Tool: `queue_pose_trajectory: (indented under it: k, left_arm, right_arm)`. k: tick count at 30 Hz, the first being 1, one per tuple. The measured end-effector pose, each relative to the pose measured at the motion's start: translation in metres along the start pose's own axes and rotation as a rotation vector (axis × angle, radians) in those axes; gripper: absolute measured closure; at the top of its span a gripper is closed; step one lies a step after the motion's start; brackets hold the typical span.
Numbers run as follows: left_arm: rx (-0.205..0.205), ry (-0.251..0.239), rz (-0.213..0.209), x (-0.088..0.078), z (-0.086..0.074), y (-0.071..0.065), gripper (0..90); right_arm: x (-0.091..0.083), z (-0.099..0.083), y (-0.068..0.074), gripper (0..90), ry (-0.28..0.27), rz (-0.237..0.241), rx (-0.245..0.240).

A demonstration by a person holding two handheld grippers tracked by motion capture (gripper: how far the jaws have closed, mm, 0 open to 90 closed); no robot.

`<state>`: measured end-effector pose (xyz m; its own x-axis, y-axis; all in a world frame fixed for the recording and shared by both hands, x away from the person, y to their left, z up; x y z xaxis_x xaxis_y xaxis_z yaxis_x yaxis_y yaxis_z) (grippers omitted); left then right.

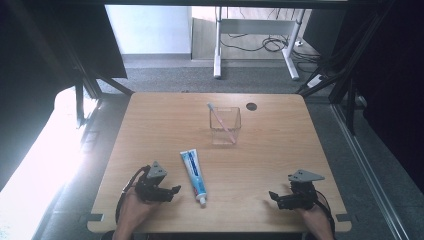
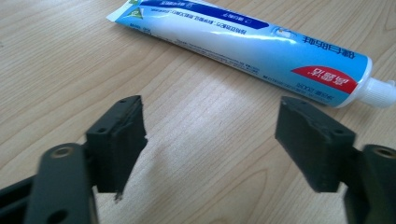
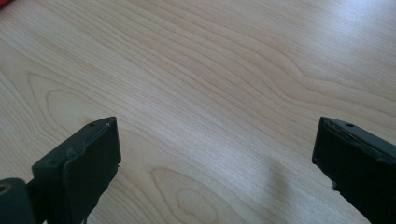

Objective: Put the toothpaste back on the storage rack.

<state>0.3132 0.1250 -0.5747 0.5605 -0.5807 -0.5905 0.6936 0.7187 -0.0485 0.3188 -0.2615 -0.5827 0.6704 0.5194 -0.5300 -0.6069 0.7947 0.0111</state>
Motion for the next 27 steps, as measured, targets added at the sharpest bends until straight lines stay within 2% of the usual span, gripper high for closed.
queue_pose_trajectory:
  k: [7,11,23,27]
  left_arm:
    - [-0.033,0.001,-0.035,0.002,0.008,-0.004,45.9]
    - [-0.037,-0.005,-0.057,0.004,0.014,-0.008,55.7]
    - [0.004,0.019,-0.113,0.023,0.028,-0.023,84.7]
    - [0.020,0.024,-0.136,0.029,0.033,-0.030,89.4]
  right_arm:
    - [-0.007,-0.003,-0.008,1.9,-0.012,-0.011,0.027]
    - [-0.008,-0.007,-0.008,1.9,0.002,-0.006,0.030]
    - [-0.006,-0.009,-0.007,2.2,0.010,-0.013,0.020]
    - [-0.006,-0.009,-0.008,2.4,0.011,-0.014,0.020]
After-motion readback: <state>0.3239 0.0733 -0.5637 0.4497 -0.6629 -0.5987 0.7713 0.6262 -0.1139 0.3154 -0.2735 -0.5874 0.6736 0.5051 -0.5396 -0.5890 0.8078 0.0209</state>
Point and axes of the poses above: each handheld gripper's, and its own axes: x roughly forward along the jaws, z roughly out of its top, y roughly to its left, the point moved 9 cm from there along x, roughly forward along the jaws, and after that the axes turned 11 degrees about -y, right-handed, at the moved point
